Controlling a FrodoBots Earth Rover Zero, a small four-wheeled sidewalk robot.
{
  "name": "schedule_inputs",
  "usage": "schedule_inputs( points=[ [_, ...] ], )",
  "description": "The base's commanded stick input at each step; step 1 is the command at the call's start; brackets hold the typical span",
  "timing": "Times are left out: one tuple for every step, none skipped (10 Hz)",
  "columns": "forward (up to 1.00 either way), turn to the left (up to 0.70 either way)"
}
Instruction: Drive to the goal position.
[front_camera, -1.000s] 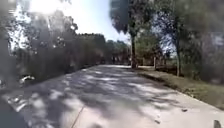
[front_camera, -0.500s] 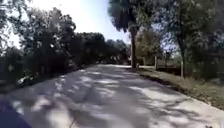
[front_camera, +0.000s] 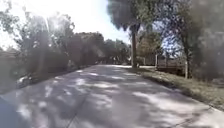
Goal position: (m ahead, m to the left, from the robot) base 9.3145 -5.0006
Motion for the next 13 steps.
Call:
schedule_inputs(
  points=[
    [0.7, 0.0],
    [0.7, 0.0],
    [0.7, 0.0],
    [0.7, 0.05],
    [0.7, 0.32],
    [0.7, 0.35],
    [0.7, 0.35],
    [0.7, 0.15],
    [0.7, 0.0],
    [0.7, 0.0],
    [0.7, 0.0],
    [0.7, 0.0],
    [0.7, 0.0]
  ],
)
